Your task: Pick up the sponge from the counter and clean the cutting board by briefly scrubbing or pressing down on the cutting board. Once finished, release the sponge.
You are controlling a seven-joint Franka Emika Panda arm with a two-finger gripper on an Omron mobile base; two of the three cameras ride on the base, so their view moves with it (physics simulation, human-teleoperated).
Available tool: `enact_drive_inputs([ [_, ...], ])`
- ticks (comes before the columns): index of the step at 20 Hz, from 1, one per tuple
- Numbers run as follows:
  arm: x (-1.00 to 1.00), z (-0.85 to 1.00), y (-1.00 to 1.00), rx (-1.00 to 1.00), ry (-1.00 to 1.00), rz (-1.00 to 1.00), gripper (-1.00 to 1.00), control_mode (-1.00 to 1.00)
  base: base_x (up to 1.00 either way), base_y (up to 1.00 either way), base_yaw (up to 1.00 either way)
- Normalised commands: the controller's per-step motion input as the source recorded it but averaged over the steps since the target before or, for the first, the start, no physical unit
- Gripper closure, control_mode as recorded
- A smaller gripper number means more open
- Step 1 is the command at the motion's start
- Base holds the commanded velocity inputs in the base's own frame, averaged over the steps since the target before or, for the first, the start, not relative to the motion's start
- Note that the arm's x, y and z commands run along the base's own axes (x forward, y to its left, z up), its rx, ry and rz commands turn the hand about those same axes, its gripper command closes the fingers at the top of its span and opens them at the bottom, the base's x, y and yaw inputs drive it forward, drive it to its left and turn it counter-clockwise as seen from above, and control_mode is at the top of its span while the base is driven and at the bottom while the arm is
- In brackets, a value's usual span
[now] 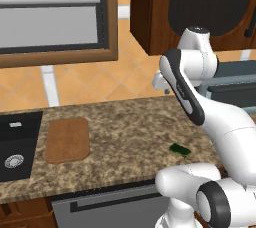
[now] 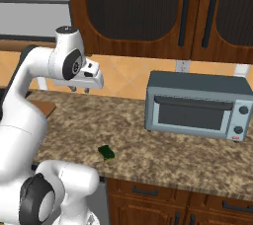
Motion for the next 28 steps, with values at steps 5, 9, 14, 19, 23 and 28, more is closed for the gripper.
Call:
enact_drive_inputs([
  [5, -0.39, 0.00, 0.00, 0.00, 0.00, 0.00, -1.00, -1.00, 0.00, 0.00, 0.00],
  [9, -0.81, -0.15, -0.06, 0.00, 0.00, 0.00, -1.00, -1.00, 0.00, 0.00, 0.00],
  [14, -0.73, -0.50, -0.27, -0.06, 0.00, 0.00, -1.00, -1.00, 0.00, 0.00, 0.00],
  [19, -0.37, -0.56, -0.24, -0.07, 0.00, 0.00, -1.00, -1.00, 0.00, 0.00, 0.00],
  [23, -0.32, -0.54, -0.23, -0.02, 0.00, 0.00, -1.00, -1.00, 0.00, 0.00, 0.00],
  [28, -0.03, -0.48, -0.20, 0.00, 0.00, 0.03, -1.00, -1.00, 0.00, 0.00, 0.00],
])
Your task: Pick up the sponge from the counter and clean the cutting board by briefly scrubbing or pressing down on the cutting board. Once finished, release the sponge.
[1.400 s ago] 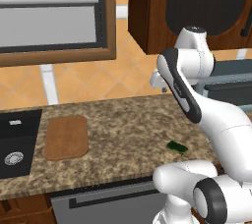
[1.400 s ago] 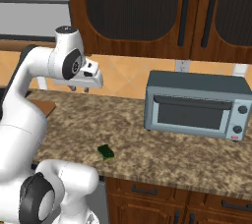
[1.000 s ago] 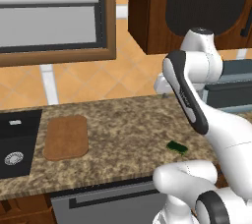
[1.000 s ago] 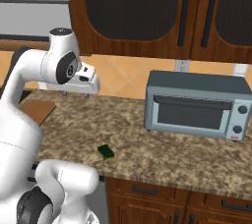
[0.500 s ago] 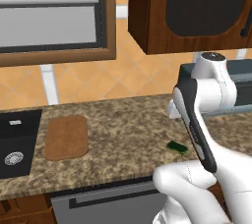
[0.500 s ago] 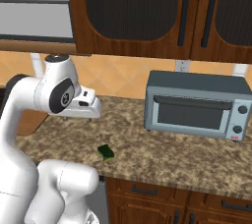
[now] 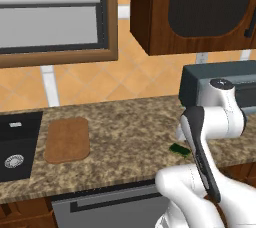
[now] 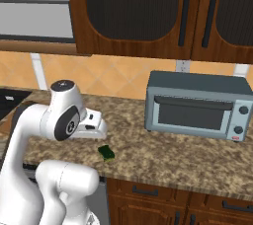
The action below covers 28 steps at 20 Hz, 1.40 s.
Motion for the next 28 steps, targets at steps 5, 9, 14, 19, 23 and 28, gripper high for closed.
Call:
enact_drive_inputs([
  [5, 0.17, -0.42, -0.08, 0.00, 0.00, 0.10, -1.00, -1.00, 0.00, 0.00, 0.00],
  [9, 0.59, -0.38, -0.05, 0.00, 0.00, 0.14, -1.00, -1.00, 0.00, 0.00, 0.00],
  [14, 0.58, -0.31, -0.20, 0.00, 0.01, 0.20, -1.00, -1.00, 0.00, 0.00, 0.00],
  [19, 0.38, -0.34, -0.15, -0.05, 0.04, 0.15, -1.00, -1.00, 0.00, 0.00, 0.00],
  [23, 0.34, -0.44, 0.00, -0.10, 0.08, 0.04, -1.00, -1.00, 0.00, 0.00, 0.00],
  [28, 0.36, -0.31, 0.00, -0.02, 0.02, 0.03, -1.00, -1.00, 0.00, 0.00, 0.00],
])
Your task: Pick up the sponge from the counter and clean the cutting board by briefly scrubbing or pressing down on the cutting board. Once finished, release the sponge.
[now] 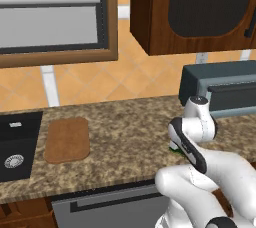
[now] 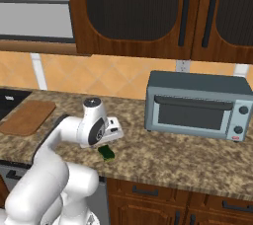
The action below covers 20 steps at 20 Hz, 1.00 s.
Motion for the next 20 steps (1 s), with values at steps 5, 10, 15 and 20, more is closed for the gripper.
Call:
enact_drive_inputs([
  [5, 0.13, -0.40, 0.00, 0.00, 0.00, 0.03, -1.00, -1.00, 0.00, 0.00, 0.00],
  [10, 0.00, -0.33, 0.04, 0.00, 0.06, 0.01, -1.00, -1.00, 0.00, 0.00, 0.00],
  [15, 0.00, -0.31, 0.01, 0.00, 0.05, 0.00, -1.00, -1.00, 0.00, 0.00, 0.00],
  [20, 0.00, -0.32, 0.00, -0.03, 0.00, 0.00, -1.00, -1.00, 0.00, 0.00, 0.00],
])
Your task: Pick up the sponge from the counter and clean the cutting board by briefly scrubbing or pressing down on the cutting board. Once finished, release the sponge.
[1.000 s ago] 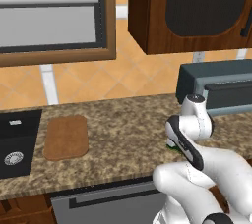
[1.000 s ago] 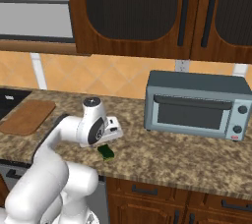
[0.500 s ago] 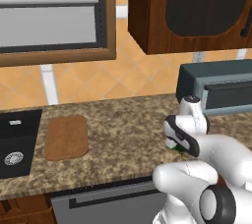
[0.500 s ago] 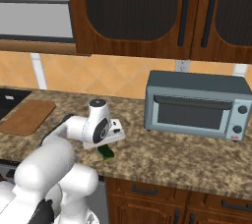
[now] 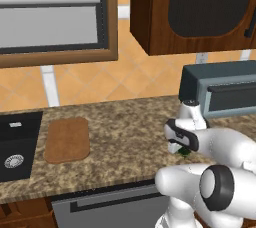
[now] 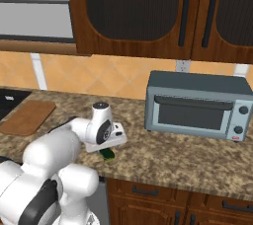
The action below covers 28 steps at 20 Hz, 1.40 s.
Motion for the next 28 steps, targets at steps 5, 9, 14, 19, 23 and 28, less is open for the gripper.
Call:
enact_drive_inputs([
  [5, 0.02, -0.35, 0.15, -0.07, 0.00, 0.00, -1.00, -1.00, 0.00, 0.00, 0.00],
  [9, 0.04, -0.32, 0.01, -0.03, 0.00, 0.00, -1.00, -1.00, 0.00, 0.00, 0.00],
  [14, -0.21, -0.29, 0.00, -0.01, -0.01, 0.00, -1.00, -1.00, 0.00, 0.00, 0.00],
  [19, -0.40, -0.27, 0.00, 0.00, 0.00, 0.00, -1.00, -1.00, 0.00, 0.00, 0.00],
  [23, -0.46, -0.07, 0.01, -0.01, -0.07, 0.00, -1.00, -1.00, 0.00, 0.00, 0.00],
  [28, -0.30, -0.35, 0.17, -0.02, -0.02, 0.00, 1.00, -1.00, 0.00, 0.00, 0.00],
])
